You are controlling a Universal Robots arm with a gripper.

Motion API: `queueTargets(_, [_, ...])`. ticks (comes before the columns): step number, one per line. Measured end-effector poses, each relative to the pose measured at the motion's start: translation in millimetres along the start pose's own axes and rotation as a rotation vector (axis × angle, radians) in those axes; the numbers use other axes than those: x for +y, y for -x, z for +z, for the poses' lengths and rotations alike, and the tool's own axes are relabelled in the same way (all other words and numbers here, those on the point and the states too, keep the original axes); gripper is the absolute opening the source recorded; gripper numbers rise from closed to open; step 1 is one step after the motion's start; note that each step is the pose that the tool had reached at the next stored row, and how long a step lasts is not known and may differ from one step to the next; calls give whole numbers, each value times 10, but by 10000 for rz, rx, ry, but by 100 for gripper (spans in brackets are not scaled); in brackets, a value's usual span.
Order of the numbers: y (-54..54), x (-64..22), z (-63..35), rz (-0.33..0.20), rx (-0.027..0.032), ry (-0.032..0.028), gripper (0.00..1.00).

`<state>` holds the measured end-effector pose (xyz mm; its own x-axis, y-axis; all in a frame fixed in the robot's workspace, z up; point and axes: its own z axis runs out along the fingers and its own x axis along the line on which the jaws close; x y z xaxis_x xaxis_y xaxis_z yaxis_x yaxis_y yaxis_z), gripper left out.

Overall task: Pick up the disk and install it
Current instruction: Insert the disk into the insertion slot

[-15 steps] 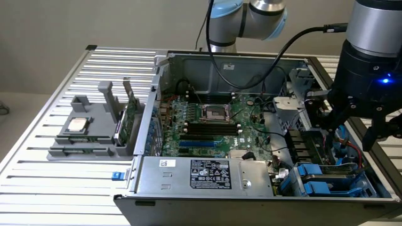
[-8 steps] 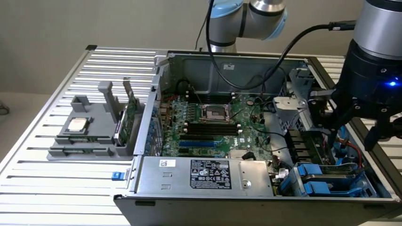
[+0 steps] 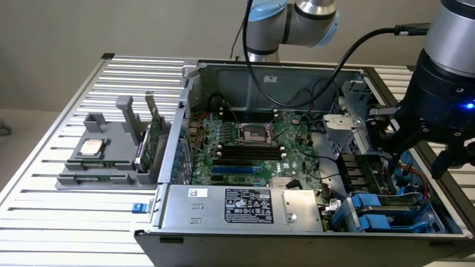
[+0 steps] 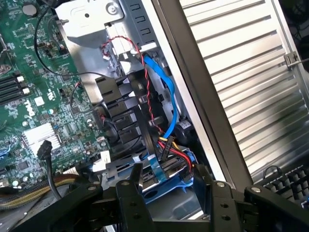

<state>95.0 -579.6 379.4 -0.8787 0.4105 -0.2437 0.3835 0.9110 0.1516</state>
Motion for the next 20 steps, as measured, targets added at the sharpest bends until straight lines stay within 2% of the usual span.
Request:
queueTargets(6, [28, -51, -3, 117, 134, 311, 55])
queueTargets(9, [38, -72, -5, 192, 176, 413, 55])
queueTargets(14, [59, -109, -5, 325, 200, 483, 55])
queueTargets(20, [86, -168, -7, 508, 178, 465, 55])
